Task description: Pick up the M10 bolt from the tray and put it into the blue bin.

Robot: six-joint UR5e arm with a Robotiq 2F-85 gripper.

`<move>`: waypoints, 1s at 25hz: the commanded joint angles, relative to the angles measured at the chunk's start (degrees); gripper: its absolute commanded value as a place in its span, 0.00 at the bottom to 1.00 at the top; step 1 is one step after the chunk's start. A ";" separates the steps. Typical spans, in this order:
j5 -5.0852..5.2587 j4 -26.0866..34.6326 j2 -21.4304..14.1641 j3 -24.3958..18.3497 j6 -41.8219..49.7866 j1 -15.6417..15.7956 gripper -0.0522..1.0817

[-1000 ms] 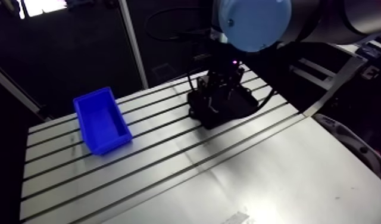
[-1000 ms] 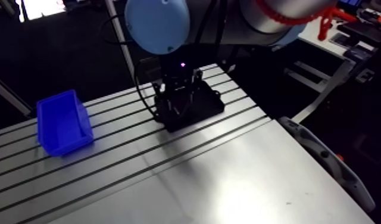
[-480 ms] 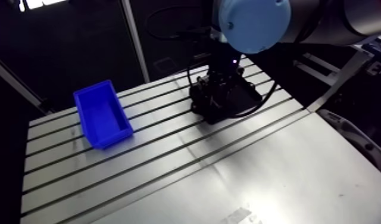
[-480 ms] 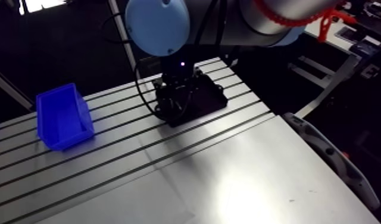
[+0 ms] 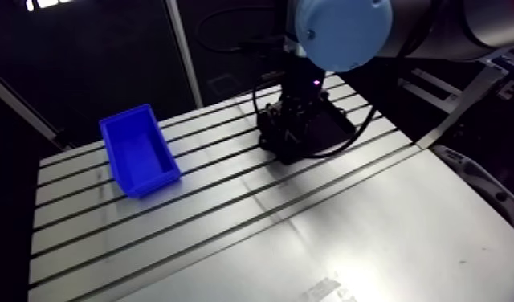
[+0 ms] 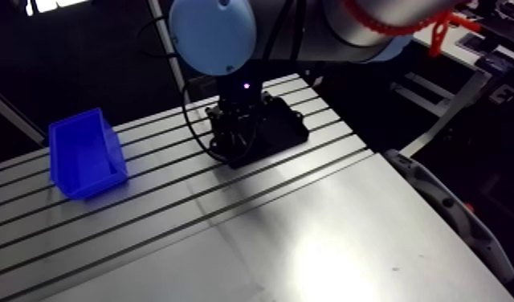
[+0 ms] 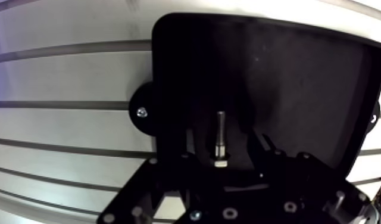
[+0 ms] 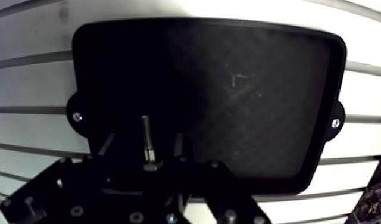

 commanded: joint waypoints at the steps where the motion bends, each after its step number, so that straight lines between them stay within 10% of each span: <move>1: -0.08 0.00 0.10 -0.12 -0.17 0.01 0.52; 25: -0.08 0.00 0.10 0.23 -0.61 -0.08 0.70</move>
